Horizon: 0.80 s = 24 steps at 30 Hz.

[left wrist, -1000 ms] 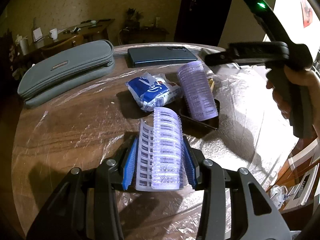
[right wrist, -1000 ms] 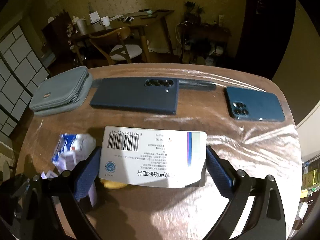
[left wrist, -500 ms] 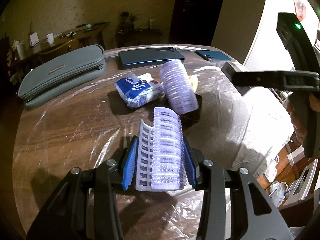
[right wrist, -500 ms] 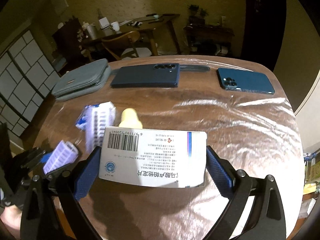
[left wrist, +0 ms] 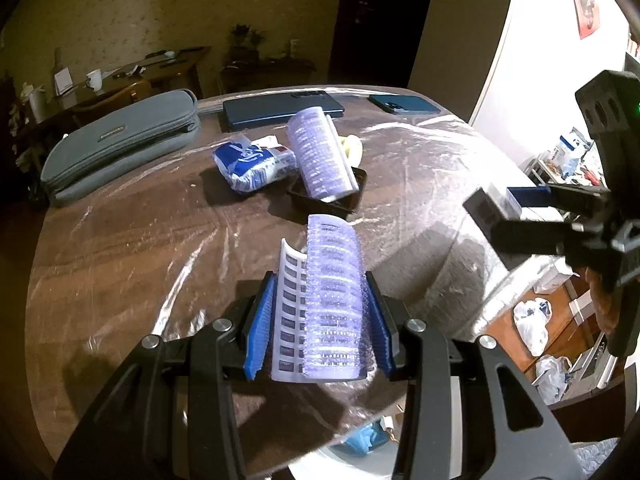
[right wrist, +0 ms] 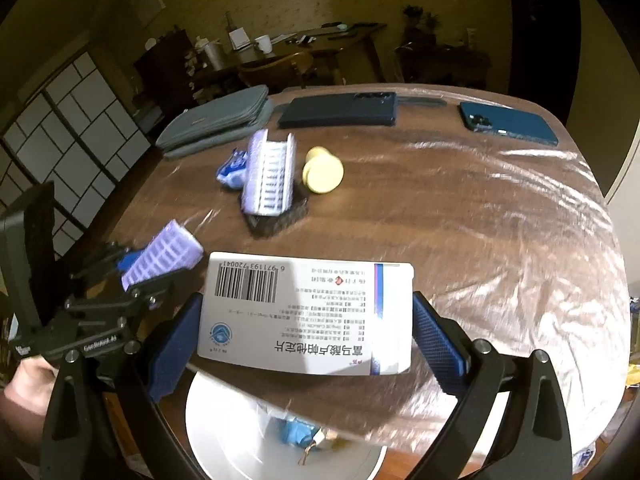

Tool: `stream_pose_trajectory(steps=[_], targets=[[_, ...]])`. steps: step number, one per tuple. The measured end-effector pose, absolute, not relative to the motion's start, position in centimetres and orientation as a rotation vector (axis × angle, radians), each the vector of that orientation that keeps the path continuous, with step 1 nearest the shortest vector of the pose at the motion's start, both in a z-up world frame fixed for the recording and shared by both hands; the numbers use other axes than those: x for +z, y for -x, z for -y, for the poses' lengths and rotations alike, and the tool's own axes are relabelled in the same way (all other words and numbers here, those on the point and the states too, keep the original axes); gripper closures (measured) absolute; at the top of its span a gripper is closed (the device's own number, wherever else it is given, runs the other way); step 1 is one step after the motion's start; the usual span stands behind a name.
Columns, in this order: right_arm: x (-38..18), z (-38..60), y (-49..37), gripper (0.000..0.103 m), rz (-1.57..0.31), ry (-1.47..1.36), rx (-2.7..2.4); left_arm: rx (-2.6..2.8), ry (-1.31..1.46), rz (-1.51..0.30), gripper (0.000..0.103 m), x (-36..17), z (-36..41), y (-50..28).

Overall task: Collect trash
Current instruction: 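Carry the hair roller and medicine box off the table over the white bin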

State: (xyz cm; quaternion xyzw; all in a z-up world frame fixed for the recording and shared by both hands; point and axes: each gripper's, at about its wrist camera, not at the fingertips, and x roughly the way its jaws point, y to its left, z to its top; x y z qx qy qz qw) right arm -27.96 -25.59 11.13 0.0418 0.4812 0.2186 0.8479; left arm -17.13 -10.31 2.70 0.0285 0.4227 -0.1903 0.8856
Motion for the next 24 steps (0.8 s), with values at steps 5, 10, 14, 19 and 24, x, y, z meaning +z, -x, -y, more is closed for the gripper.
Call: stream_pose_trajectory(steps=[5,10,14,19,24], targets=[[10.7,25.2,30.0,0.007,-1.029,-0.088,0.478,-0.409,-0.068,-0.887,0.059,2.6,10.7,18.1],[10.3,25.1,31.8,0.007,-1.041,-0.083,0.495,-0.424,-0.078,-0.893,0.059,2.6,11.0,19.4],[9.8,24.9,33.3,0.007,-1.058,-0.085,0.516,-0.440,-0.088,-0.899,0.059,2.6,11.2,20.5],[9.6,24.6,34.8,0.007,-1.067,-0.066,0.534,-0.462,-0.111,-0.905,0.059,2.6,11.6,21.9],[9.4,24.6,36.1,0.007,-1.072,-0.059,0.547,-0.483,-0.129,-0.915,0.059,2.4,11.9,23.2]])
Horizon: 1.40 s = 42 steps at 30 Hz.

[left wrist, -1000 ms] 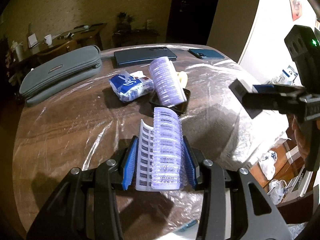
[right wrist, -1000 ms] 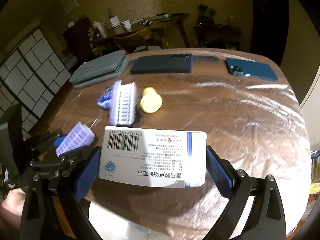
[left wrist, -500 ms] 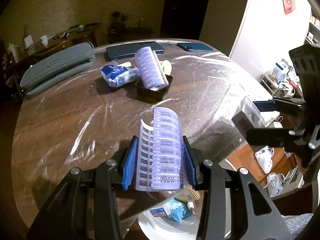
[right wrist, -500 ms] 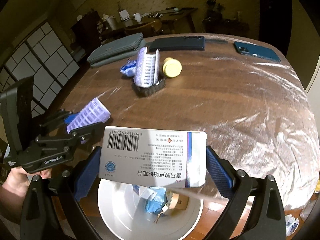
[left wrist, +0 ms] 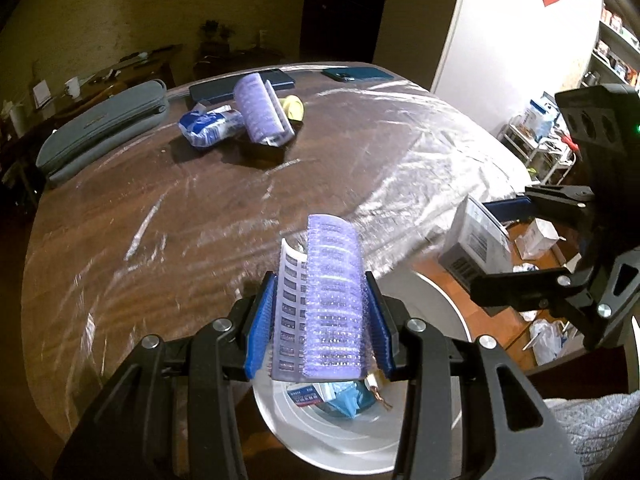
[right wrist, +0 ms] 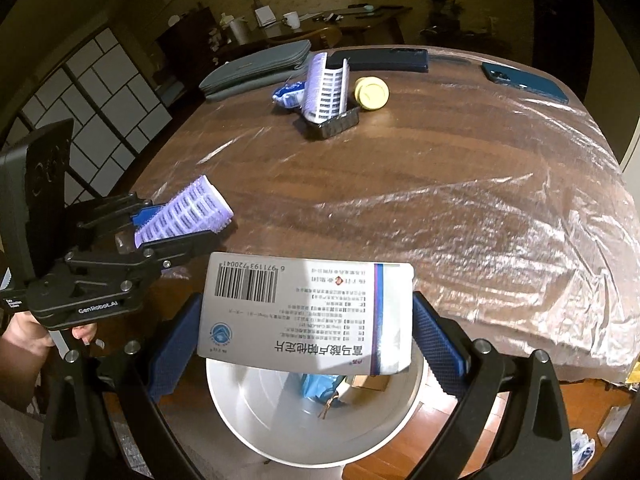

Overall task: Collect trash
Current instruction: 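Carry the hair roller and medicine box off the table over the white bin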

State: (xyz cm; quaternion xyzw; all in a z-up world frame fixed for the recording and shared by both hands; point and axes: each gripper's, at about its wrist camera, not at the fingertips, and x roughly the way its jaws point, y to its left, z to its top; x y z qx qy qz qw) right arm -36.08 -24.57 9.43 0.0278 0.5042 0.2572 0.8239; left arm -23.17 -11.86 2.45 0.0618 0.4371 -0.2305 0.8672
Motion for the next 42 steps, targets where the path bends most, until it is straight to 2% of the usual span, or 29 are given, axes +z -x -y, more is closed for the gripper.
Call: stream_pose_trajectory(steps=[42], targets=[[2.8,21.8,40.4,0.007,-1.201,0.061,0.605,-0.528,-0.137,-1.096,0.059,-3.5,12.4,26.3]])
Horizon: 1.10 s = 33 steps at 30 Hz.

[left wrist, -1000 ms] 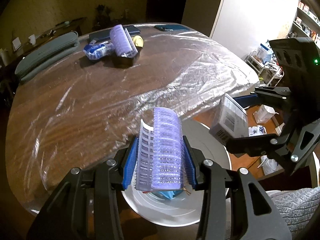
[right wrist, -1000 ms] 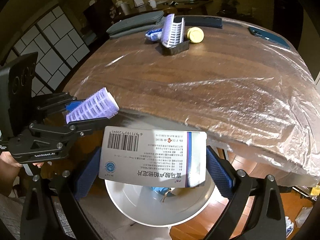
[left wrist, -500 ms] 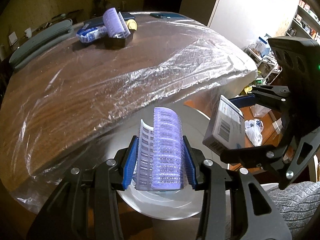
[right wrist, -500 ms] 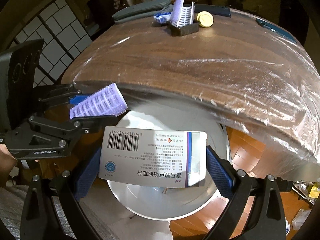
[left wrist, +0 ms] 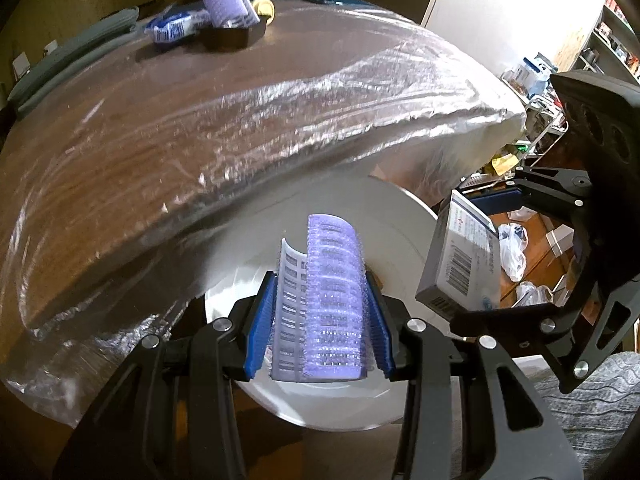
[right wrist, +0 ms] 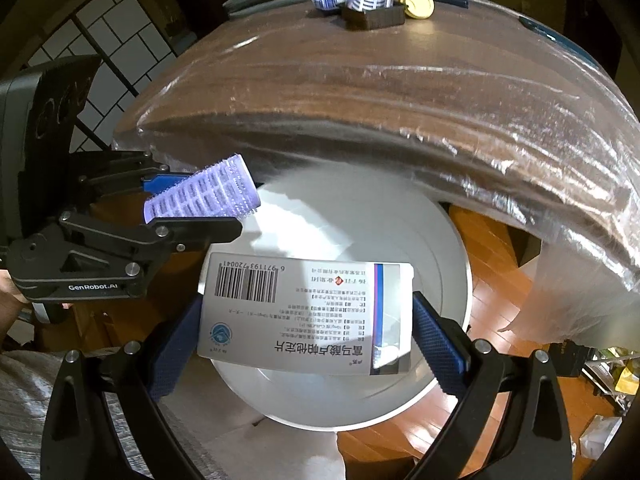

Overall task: Collect trash
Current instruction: 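Carry the hair roller and medicine box off the table over the white bin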

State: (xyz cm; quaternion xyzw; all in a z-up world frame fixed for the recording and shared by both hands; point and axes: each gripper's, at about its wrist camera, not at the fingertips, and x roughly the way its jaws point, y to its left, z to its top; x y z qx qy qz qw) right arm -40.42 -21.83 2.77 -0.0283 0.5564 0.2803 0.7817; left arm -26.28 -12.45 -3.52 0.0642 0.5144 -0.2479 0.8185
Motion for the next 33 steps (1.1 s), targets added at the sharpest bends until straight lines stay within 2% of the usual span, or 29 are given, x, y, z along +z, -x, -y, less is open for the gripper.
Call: stream_pose_trajectory(steps=[33], targets=[[-2.7,19.5,40.4,0.007,-1.277,0.119,0.592,-0.499,-0.200,-1.206,0.059,-8.4,13.9,26.1]])
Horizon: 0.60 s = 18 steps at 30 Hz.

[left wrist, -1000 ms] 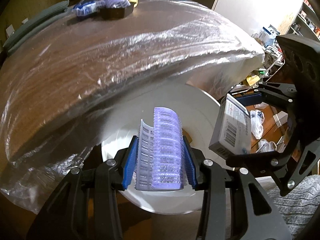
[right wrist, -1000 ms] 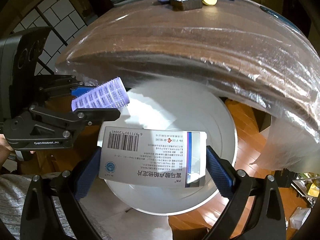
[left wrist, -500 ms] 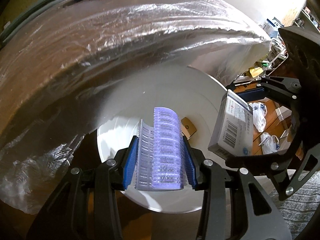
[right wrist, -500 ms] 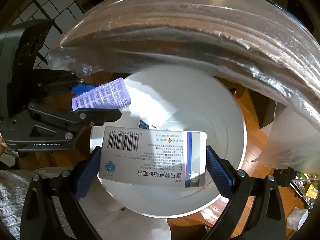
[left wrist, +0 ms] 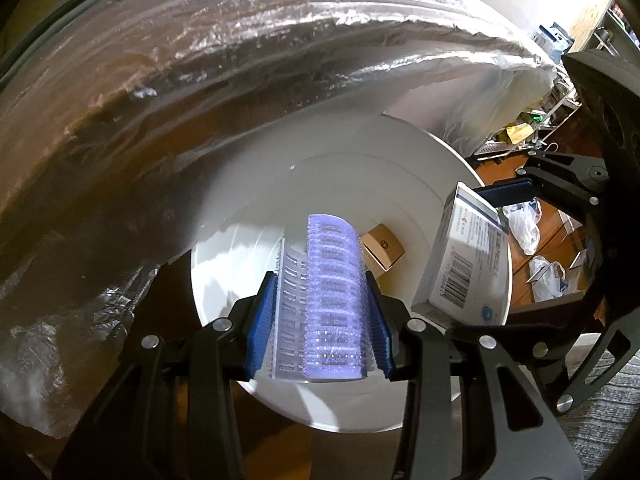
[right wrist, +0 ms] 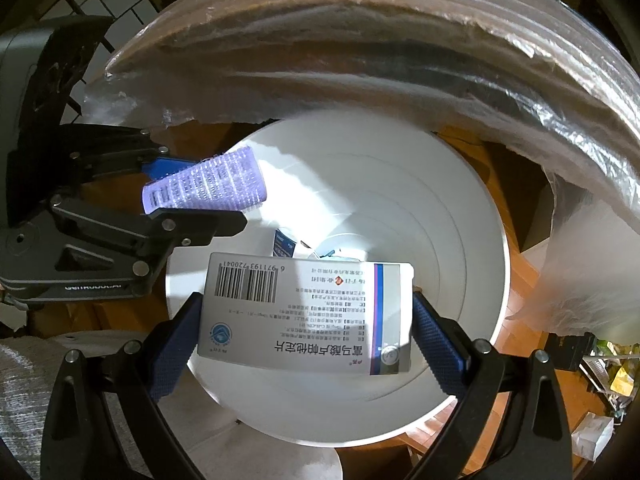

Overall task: Collect trash
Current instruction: 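Carry the hair roller and medicine box off the table over the white bin, then open both tools to drop the roller and box into the bin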

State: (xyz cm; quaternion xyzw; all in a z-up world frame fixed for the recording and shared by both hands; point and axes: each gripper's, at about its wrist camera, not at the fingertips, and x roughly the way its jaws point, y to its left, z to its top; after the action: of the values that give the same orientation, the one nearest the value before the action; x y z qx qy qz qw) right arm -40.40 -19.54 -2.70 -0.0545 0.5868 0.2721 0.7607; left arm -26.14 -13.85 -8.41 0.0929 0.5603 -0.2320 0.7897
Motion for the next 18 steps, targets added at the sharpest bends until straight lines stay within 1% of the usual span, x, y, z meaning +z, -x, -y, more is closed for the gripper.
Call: stream_pose_trajectory(steps=[18], targets=[[-4.3,19.9,39.6,0.007,-1.307,0.110,0.545,-0.488,-0.218,-1.241,0.059,-9.7,14.5,25.8]])
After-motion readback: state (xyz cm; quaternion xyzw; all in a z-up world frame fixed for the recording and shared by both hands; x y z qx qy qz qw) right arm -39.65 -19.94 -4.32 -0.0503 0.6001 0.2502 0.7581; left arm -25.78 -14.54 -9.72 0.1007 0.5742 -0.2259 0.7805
